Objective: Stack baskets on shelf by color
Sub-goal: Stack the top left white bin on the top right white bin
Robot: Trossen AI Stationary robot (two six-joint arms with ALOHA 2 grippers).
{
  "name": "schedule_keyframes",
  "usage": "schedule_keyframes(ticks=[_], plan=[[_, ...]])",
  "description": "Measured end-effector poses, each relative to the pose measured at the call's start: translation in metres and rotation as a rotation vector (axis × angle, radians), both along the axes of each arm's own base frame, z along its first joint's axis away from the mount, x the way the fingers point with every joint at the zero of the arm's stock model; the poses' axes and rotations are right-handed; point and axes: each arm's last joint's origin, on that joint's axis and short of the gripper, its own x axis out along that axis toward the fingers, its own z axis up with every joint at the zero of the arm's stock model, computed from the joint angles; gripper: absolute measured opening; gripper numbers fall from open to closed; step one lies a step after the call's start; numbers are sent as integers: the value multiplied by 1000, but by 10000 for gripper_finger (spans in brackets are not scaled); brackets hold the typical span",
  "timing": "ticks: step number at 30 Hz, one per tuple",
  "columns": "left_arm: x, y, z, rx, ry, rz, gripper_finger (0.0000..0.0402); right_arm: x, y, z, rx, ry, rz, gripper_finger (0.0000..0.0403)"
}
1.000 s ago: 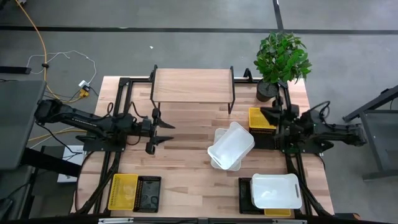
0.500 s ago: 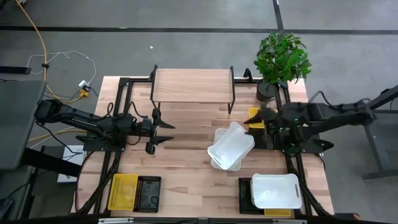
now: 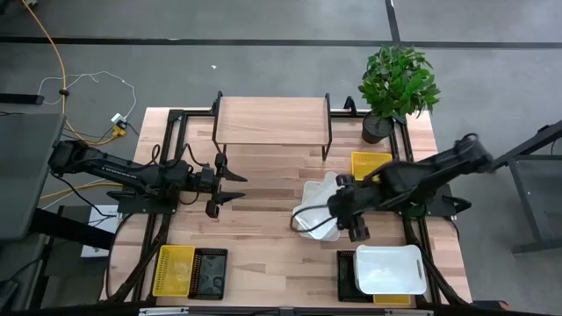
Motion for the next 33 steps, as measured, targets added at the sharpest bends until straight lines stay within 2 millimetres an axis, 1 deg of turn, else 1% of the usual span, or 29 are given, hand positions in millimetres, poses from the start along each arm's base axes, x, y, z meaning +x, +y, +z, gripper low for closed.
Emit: schedule_keyframes(ticks=[3,7,14,19,21,23,25,28,29,30,33], plan=[[0,0,0,0,0,0,193,10,5,-10,-54,129,-3,197],[0,0,0,0,1,0,193,22,10,-24,-100,244,-1,197],[0,0,-1,0,12,0,193,32,14,-47,-153,361,67,197],[0,0,-1,0,14,0,193,36,15,-53,-172,384,115,193],[0,0,-1,0,14,1,193,35,14,-54,-180,396,136,178],[0,0,-1,0,14,0,193,36,15,-55,-170,403,172,150],[0,0,-1,0,14,0,193,36,15,-55,-175,403,202,111],[0,0,-1,0,14,0,193,35,15,-55,-176,408,228,35],[0,0,-1,0,14,0,193,35,15,-55,-177,411,234,18],[0,0,-1,0,14,0,193,35,15,-54,-184,412,235,11],[0,0,-1,0,14,0,193,35,14,-49,-229,400,231,17]])
